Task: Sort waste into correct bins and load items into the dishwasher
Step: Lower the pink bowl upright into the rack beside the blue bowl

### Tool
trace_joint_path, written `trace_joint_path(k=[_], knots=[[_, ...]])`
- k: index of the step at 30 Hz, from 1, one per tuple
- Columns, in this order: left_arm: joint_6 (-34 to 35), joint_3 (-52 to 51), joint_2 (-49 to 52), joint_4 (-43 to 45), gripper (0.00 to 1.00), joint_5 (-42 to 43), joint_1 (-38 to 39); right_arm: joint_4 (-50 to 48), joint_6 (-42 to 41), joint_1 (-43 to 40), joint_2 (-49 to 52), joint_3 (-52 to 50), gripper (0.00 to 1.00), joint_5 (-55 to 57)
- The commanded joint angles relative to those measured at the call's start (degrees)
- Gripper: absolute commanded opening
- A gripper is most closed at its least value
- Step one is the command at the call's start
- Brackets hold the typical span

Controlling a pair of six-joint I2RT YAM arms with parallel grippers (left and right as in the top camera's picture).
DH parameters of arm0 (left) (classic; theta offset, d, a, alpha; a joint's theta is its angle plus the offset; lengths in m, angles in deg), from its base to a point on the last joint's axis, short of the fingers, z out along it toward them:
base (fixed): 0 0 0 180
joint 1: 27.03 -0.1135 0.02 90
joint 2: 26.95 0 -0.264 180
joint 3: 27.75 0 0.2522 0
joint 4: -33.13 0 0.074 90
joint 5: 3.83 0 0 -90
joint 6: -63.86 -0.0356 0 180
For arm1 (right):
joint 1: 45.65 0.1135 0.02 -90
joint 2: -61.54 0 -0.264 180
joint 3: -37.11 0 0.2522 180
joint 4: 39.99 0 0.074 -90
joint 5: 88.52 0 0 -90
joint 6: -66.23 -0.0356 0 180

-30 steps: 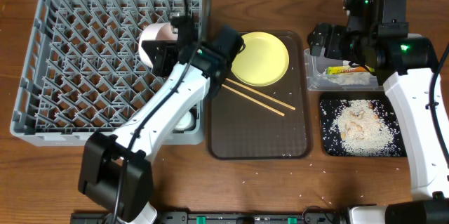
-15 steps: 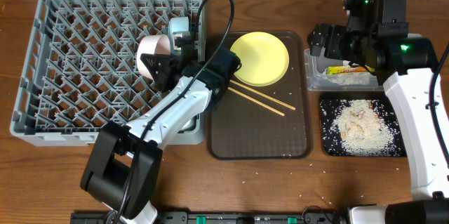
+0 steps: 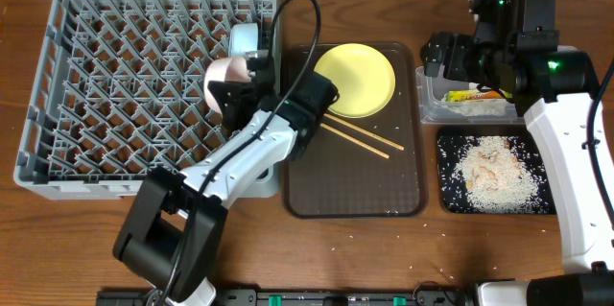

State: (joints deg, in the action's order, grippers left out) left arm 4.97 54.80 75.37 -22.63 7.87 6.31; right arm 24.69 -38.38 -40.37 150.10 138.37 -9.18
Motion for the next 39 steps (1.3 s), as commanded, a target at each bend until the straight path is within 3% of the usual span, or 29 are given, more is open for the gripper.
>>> trace_joint_path(k=[1,17,22,39], knots=[[1.1,-0.7,0.5,-0.6,0.07,-0.2,0.0,-0.1,0.3,0.4,0.1,0.5,0.99,0.1],[1.1,-5.6,0.5,2.7,0.07,-6.3,-0.2,-0.1,0.3,0.4,0.1,0.5,0.99,0.1],[1.1,-5.6,0.5,4.4,0.07,-11.6,-0.2,-0.1,0.3,0.4,0.1,0.5,0.99,0.1],[1.1,-5.7,0.5,5.2,0.07,-3.1,-0.2,0.1,0.3,0.4,0.1,0.5,0.99,0.1]])
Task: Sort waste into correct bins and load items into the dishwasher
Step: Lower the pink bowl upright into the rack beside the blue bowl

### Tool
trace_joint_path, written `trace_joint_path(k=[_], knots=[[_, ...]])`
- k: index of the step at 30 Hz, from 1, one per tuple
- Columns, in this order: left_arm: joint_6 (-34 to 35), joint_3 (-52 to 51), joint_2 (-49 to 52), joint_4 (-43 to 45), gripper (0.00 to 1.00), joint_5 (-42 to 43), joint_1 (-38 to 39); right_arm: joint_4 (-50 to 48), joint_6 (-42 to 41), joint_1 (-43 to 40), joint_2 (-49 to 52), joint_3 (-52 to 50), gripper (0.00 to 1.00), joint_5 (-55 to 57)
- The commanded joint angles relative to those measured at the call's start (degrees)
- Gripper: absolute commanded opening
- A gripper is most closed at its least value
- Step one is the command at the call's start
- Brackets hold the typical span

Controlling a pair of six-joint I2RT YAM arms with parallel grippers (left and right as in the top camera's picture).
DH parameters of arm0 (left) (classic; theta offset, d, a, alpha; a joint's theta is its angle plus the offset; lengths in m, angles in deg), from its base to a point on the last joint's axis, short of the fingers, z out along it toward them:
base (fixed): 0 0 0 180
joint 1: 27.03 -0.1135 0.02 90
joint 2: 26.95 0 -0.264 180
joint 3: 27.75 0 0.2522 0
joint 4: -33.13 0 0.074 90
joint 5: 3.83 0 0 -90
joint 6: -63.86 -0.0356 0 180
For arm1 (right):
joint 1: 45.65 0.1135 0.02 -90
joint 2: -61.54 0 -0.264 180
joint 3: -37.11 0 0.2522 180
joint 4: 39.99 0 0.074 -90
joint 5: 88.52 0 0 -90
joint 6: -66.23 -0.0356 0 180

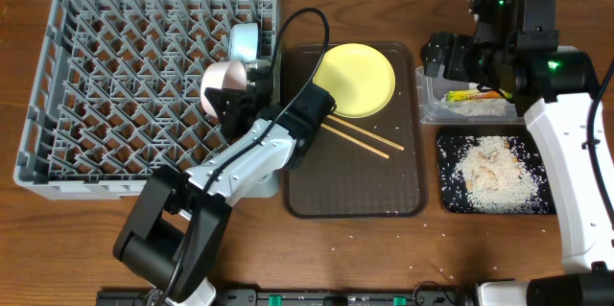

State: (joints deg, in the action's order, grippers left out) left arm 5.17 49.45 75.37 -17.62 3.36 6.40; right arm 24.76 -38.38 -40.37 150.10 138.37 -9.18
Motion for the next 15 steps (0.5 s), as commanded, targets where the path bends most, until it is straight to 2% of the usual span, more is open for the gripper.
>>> trace_joint_path(k=[1,7,15], knots=[[0.9,-0.4,0.5,0.2,0.08,2.3,-0.3,0.0,0.3,0.4,0.1,0.5,0.99,0.1],[0.9,-0.4,0.5,0.2,0.08,7.2,-0.2,0.0,0.3,0.4,0.1,0.5,0.99,0.1],[-0.9,-0.4,0.4,0.2,0.08,-7.2,-0.2,0.0,0.3,0.4,0.1,0.5,0.99,0.1]])
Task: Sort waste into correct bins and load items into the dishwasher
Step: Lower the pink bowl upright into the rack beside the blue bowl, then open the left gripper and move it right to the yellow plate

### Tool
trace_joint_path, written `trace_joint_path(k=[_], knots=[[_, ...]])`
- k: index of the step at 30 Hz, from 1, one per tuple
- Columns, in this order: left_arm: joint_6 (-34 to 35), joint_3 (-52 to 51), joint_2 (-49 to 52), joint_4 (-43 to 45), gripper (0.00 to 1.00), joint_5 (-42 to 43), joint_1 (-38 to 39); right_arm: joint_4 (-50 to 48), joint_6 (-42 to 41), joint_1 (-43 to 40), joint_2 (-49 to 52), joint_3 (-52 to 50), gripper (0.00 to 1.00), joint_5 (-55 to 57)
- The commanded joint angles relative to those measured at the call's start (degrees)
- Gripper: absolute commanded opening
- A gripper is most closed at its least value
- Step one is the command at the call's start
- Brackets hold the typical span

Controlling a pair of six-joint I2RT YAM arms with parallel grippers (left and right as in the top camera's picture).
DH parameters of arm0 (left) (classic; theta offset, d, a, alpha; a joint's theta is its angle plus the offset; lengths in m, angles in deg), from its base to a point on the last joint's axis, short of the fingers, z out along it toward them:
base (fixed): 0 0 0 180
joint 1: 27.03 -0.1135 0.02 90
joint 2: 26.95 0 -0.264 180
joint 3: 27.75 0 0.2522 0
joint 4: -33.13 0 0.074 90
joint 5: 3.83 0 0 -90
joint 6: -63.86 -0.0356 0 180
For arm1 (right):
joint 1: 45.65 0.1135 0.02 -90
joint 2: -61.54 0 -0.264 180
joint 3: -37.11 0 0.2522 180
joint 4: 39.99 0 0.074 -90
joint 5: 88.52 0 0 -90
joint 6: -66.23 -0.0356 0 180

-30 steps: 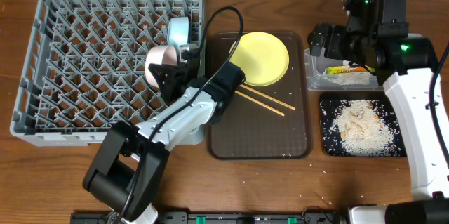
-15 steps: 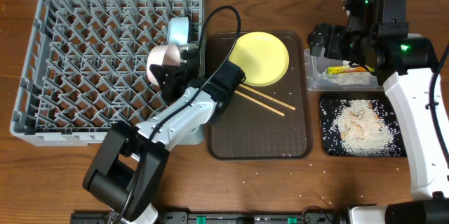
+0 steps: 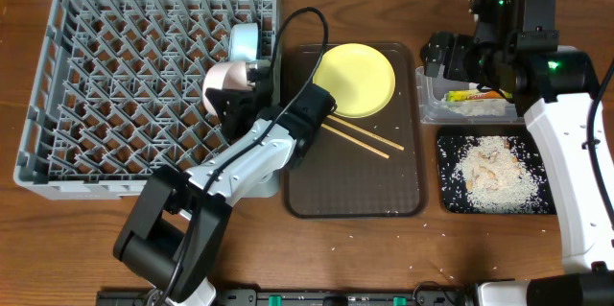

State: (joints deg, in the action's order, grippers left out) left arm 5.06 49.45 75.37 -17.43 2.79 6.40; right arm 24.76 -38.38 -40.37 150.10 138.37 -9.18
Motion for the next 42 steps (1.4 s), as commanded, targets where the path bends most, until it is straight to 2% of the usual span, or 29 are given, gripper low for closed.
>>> trace_joint_path(k=[1,11,25,38,39,41,42], knots=[[-1.6,-0.4,0.4,-0.1,0.08,-6.6,-0.2,0.0,0.3,0.4,0.2,0.5,0.99,0.1],[2.7,-0.9,0.7,0.3,0.08,-2.1,-0.2,0.0,0.3,0.4,0.2,0.5,0.99,0.1],[3.2,-3.2,0.8,2.4,0.08,-3.4,-2.8,0.0,0.3,0.4,0.2,0.5,0.99,0.1],[3.0,-3.2,0.8,2.4,0.08,3.1,2.3,0.0,0.3,0.4,0.2,0.5,0.99,0.1],[3.0,-3.2,0.8,2.4,0.09,4.0,2.6,0.0,0.3,0.4,0.2,0.5,0.99,0.1],[3.0,-3.2,0.8,2.4,0.17,5.6,2.9,0.0,0.3,0.4,0.2,0.5,0.99,0.1],[3.0,-3.2,0.8,2.5,0.29,6.5,2.9,0.0,0.3,0.4,0.2,0.5,0.99,0.1]])
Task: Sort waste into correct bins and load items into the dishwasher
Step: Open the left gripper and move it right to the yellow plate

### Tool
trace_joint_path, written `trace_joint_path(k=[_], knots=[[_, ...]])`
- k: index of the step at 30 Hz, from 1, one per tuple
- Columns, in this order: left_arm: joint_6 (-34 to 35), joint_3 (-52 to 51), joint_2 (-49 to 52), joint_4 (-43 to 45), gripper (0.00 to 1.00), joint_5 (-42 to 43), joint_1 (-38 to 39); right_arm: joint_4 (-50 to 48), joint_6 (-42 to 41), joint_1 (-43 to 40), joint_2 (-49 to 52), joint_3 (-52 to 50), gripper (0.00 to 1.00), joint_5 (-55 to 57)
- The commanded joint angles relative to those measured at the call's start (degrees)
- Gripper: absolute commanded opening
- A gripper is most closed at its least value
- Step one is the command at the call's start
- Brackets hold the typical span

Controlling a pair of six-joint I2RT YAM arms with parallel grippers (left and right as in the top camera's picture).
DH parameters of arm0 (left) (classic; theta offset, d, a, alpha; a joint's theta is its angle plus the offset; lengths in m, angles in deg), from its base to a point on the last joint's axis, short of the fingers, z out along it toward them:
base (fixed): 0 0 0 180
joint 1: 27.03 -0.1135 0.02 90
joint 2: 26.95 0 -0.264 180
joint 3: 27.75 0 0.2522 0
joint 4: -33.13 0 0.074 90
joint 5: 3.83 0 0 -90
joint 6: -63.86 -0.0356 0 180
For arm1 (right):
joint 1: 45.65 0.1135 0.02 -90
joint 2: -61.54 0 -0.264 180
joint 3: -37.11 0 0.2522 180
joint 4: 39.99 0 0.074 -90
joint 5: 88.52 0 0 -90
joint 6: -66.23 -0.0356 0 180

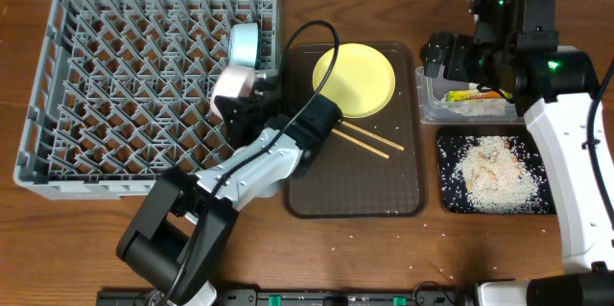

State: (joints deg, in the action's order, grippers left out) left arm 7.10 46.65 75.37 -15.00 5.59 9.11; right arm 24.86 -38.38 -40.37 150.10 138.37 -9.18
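My left gripper (237, 106) is over the right side of the grey dish rack (115, 85), shut on a pink bowl (231, 82) that is tipped on its edge among the tines. Just behind it, a pale blue bowl (244, 45) stands on edge in the rack. On the brown tray (355, 186) lie a yellow plate (355, 78) and a pair of chopsticks (369, 139). My right gripper (447, 57) hangs over the clear bin (468, 103), which holds a wrapper, and its fingers look open with nothing in them.
Right of the tray, a black tray (494, 174) holds a heap of rice and scraps. Loose grains dot the wooden table along its front edge. The left arm's cable loops over the tray's left edge.
The pink bowl has turned from facing up to standing more on its edge and sits slightly right. The left arm's wrist has shifted right over the tray's edge. The right arm has not moved.
My left gripper held the pink bowl at the rack's right edge, open face up. Then the bowl was a little further left, beside the blue bowl. Now it is tipped on edge among the tines, still held. The right arm stayed over the clear bin throughout.
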Motion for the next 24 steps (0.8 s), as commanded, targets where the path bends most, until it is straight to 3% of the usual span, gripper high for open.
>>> trace_joint_path(k=[1,5,17,24], knots=[[1.0,-0.4,0.8,0.0,0.41,5.4,0.2,-0.1,0.3,0.4,0.2,0.5,0.99,0.1],[0.9,0.6,0.7,0.2,0.59,9.1,0.2,-0.1,0.3,0.4,0.2,0.5,0.99,0.1],[-8.2,6.0,-8.3,0.5,0.6,38.8,0.2,-0.1,0.3,0.4,0.2,0.5,0.99,0.1],[-9.3,6.1,-18.3,4.3,0.66,52.9,0.2,-0.1,0.3,0.4,0.2,0.5,0.99,0.1]])
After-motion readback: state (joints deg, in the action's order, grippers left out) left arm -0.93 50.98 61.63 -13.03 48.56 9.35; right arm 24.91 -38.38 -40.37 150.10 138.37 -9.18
